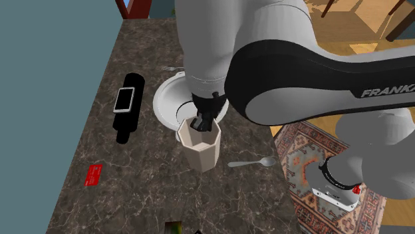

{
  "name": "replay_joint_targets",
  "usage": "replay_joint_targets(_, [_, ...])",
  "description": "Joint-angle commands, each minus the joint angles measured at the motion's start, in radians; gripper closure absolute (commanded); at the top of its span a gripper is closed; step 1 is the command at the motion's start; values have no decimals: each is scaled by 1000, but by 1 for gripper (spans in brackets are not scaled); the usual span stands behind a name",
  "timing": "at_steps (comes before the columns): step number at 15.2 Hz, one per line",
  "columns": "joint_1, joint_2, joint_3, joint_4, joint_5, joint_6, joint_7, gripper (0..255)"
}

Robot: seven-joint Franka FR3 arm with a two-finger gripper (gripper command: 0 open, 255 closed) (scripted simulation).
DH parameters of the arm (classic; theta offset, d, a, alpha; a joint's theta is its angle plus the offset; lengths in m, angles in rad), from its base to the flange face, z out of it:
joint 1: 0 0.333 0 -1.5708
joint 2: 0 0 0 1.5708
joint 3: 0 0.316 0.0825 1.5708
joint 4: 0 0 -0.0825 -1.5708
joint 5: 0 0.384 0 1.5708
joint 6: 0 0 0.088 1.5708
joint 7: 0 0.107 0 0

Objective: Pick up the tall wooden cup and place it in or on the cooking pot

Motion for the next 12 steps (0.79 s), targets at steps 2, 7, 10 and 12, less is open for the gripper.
replay_joint_targets(2, [0, 5, 0, 49, -3, -43, 3, 255])
replay_joint_targets(7, [-1, 12, -1, 122, -6, -111, 6, 255])
replay_joint_targets(10, [-19, 47, -19, 187, -22, -143, -27, 255])
replay_joint_targets(12, [-37, 85, -37, 242, -37, -164, -59, 255])
